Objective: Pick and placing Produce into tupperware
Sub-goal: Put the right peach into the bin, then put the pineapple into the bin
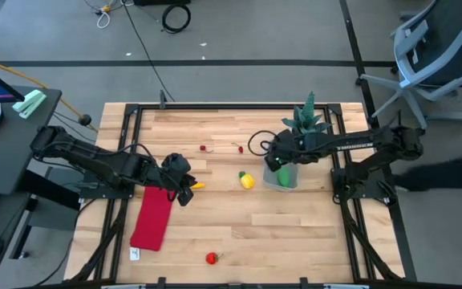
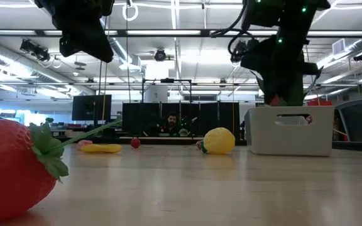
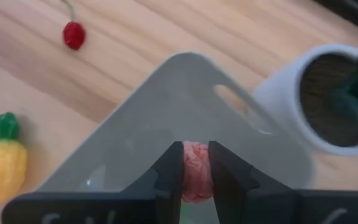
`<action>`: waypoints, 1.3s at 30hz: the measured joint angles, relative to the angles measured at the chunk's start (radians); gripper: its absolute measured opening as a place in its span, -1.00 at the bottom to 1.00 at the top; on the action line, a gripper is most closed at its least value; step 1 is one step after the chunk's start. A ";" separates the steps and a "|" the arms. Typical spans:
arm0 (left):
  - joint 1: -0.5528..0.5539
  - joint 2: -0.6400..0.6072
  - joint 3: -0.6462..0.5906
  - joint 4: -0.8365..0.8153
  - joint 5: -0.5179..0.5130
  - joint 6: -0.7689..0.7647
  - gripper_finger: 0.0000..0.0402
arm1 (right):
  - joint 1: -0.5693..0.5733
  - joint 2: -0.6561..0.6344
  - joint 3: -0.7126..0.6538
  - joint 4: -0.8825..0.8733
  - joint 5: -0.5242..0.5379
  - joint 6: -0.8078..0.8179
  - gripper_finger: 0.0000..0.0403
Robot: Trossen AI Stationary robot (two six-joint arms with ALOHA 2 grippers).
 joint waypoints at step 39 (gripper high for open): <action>0.000 0.000 0.000 -0.001 0.000 0.000 -0.55 | -0.023 0.097 0.003 0.077 -0.146 -0.200 -0.01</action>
